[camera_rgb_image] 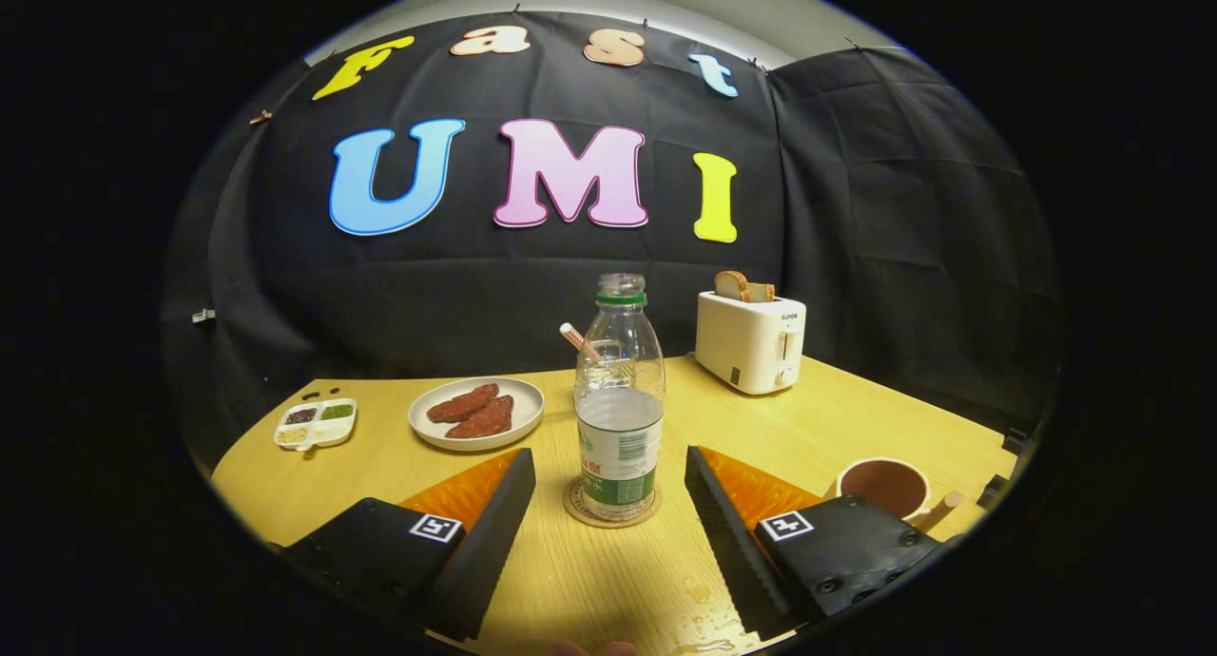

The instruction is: Take the bottle from table, then pour the juice into the cup, finally place the bottle on the coaster

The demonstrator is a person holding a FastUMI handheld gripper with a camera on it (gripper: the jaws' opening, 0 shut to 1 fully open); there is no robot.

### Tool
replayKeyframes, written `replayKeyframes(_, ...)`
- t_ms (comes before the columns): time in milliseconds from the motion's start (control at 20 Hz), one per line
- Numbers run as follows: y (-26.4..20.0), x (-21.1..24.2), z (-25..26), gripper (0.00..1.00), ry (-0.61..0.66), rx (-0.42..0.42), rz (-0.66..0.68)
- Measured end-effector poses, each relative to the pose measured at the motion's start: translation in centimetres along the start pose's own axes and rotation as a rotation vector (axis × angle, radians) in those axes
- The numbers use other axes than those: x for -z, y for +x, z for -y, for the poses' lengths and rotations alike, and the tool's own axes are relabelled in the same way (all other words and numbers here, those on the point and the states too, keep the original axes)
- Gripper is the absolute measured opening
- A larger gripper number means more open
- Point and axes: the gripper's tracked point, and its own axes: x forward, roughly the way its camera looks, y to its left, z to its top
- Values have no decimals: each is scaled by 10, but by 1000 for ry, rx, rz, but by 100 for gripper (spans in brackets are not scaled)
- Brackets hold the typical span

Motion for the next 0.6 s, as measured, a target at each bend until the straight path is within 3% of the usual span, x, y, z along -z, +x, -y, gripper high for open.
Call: replayKeyframes(600, -80, -79, 13, 97, -3, -166, 42)
